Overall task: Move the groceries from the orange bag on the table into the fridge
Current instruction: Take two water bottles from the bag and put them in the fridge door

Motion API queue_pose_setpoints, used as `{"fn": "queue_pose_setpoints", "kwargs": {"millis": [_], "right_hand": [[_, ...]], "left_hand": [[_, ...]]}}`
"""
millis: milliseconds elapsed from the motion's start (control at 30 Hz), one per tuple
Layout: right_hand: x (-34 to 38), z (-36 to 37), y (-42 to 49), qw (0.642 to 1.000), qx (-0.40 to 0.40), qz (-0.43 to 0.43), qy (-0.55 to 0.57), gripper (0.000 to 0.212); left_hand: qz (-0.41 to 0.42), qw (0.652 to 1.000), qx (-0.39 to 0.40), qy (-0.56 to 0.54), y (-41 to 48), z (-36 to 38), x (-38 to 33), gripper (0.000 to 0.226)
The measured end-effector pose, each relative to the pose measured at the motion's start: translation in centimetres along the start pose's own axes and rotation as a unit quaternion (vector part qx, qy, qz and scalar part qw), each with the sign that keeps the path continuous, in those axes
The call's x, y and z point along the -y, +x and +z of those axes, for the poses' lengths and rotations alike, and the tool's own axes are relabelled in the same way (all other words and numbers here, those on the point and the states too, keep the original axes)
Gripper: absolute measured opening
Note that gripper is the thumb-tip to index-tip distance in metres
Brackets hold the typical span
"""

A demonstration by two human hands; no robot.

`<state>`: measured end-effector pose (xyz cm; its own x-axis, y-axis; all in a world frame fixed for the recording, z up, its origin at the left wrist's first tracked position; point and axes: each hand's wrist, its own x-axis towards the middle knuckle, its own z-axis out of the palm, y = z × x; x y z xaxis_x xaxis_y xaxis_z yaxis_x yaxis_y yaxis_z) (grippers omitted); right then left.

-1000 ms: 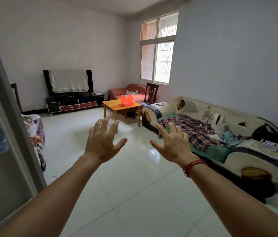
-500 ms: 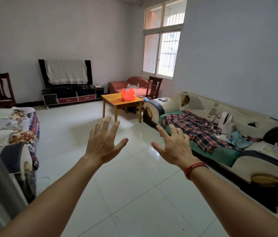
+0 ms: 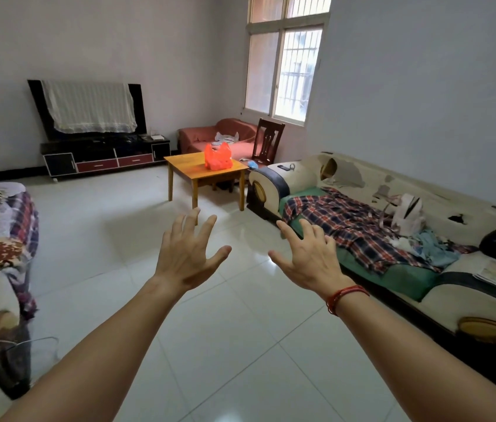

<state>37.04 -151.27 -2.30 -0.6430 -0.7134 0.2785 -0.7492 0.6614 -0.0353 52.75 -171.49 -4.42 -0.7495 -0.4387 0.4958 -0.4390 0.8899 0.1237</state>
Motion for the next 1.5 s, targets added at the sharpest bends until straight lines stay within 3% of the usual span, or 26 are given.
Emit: {"fn": "queue_pose_setpoints", "kwargs": {"millis": [800,1167,1500], "right_hand": [[-8.2,15.1,40.4,0.998,0.041,-0.036,0.026,0.073],[-9.7,22.4,57.0,0.997,0.057,-0.044,0.026,0.072],[-9.0,27.4,76.5,0.998,0.054,-0.020,0.031,0.067]], "left_hand": [[-0.032,0.999,0.042,0.002,34.0,21.1,7.4,0.077],[-0.043,0.997,0.057,0.012,47.7,30.4,13.6,0.081],[-0.079,0.995,0.059,0.004,65.4,39.0,22.2,0.085]]}}
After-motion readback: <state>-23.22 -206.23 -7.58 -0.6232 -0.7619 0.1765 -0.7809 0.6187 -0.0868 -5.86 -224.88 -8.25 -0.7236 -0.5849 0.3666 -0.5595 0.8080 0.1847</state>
